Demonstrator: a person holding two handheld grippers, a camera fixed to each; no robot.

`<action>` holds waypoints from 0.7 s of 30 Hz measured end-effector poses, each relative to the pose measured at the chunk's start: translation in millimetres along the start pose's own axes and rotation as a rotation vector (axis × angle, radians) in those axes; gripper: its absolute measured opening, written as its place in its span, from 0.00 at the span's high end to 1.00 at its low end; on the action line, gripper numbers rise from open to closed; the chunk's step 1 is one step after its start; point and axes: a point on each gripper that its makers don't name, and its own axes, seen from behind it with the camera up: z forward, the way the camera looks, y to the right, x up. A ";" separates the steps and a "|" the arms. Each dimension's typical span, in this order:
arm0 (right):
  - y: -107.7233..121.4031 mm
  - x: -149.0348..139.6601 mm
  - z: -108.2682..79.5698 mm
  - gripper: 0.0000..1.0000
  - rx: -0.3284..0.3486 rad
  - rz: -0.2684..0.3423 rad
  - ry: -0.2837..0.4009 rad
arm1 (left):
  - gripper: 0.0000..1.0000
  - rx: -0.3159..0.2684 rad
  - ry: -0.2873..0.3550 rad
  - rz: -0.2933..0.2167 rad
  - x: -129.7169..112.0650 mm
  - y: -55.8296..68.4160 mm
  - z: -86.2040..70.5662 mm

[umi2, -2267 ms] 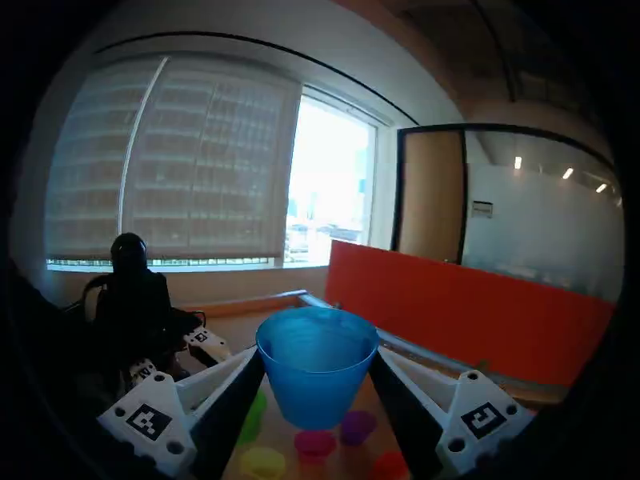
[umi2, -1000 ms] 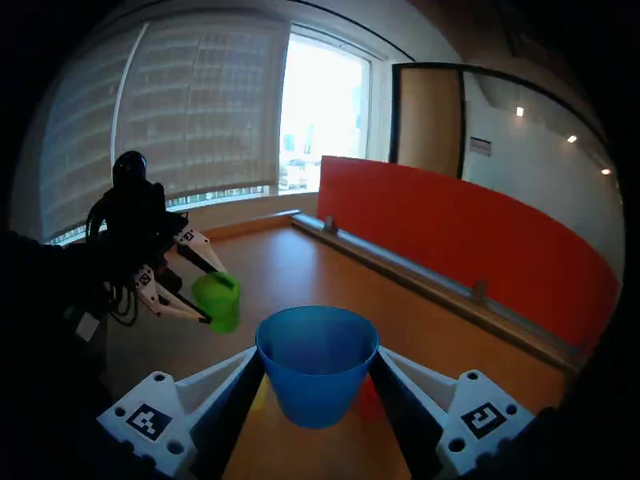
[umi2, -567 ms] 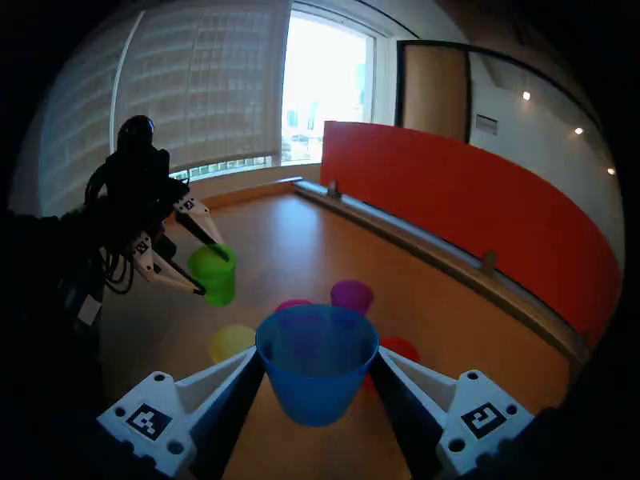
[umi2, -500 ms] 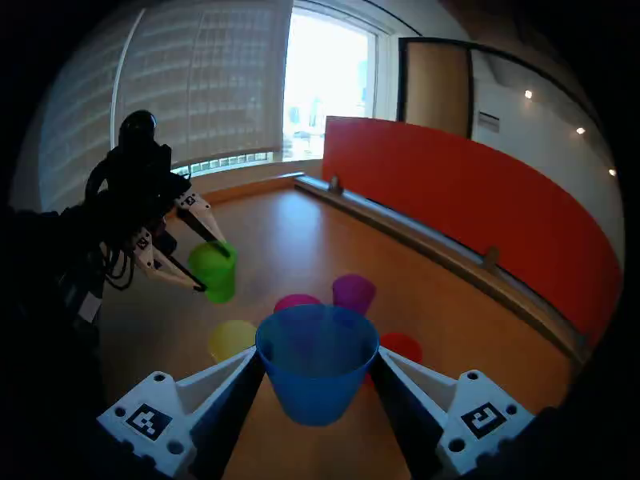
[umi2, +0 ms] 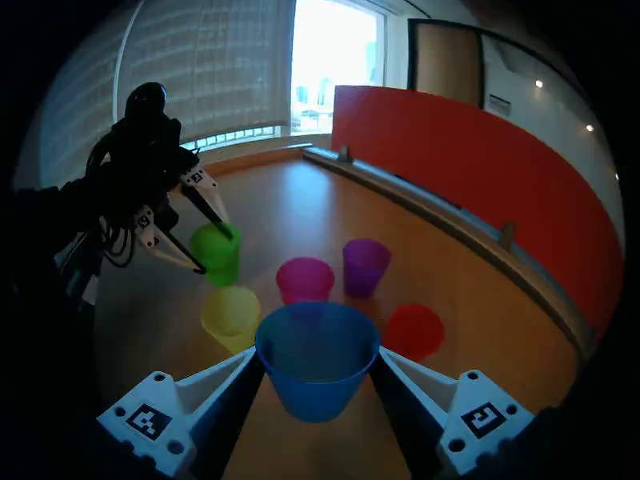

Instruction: Pour water

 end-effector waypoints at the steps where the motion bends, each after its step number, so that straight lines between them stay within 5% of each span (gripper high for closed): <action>1: 0.3 -1.6 1.1 0.10 0.000 -0.001 -0.004 | 0.14 -0.002 -0.004 0.000 -1.5 -0.1 1.5; 21: 2.7 -10.7 14.5 0.10 0.005 0.006 -0.020 | 0.14 -0.035 -0.019 -0.022 -15.7 1.8 21.8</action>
